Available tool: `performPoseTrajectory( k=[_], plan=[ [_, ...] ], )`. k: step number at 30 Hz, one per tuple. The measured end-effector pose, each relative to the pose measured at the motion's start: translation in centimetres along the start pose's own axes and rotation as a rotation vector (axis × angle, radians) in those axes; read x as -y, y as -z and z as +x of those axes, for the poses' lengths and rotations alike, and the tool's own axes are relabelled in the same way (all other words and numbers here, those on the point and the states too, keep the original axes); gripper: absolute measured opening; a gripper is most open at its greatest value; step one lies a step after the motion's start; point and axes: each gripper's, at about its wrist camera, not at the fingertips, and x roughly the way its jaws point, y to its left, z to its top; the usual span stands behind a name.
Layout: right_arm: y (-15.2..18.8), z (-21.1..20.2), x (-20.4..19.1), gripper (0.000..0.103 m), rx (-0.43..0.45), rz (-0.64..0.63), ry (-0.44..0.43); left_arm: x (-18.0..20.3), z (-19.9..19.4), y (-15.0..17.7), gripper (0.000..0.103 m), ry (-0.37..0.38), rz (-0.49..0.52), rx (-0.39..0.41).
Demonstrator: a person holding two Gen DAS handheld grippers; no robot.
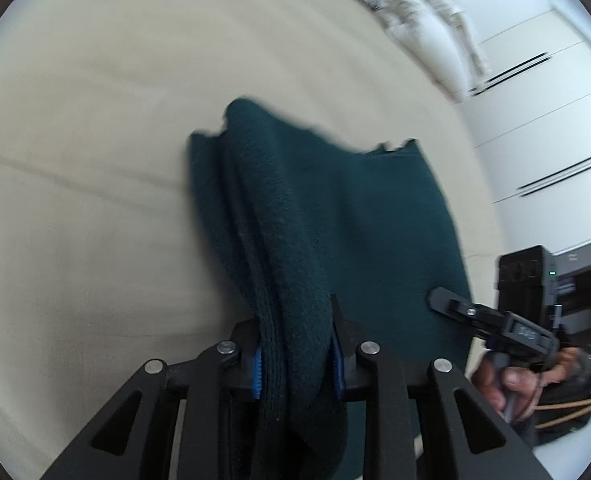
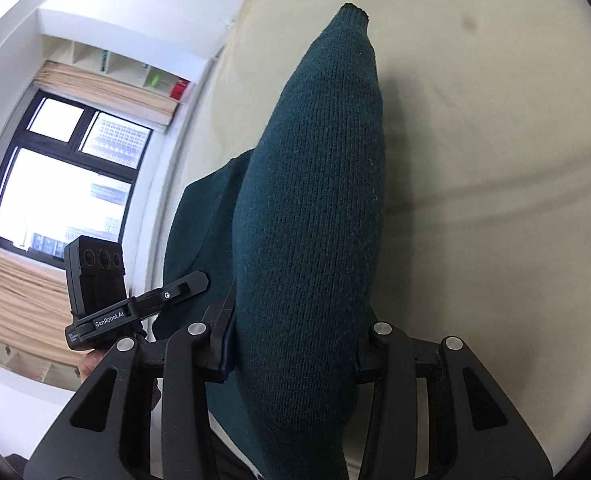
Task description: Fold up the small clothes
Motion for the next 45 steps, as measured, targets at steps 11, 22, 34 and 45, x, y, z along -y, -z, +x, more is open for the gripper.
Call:
performPoseTrajectory(
  k=[11, 22, 34, 45],
  plan=[
    [1.2, -0.9, 3.5, 0.046, 0.063, 0.081, -0.068, -0.5, -0.6, 1.4, 0.038, 0.022, -0.005, 0.078],
    [3.1, -10.6, 5.5, 0.052, 0.334, 0.144, 0.144, 1.4, -5.7, 3.3, 0.044, -0.123, 0.048, 0.269],
    [1.8, -8.3, 1.8, 0.034, 0.275, -0.064, 0.085, 6.0, -2.1, 1.8, 0.044, -0.153, 0.208, 0.242],
    [2.0, -4.7, 0.5, 0.035, 0.24, -0.091, 0.134, 3.0, 1.1, 2.1, 0.029, -0.238, 0.225, 0.214]
  ],
)
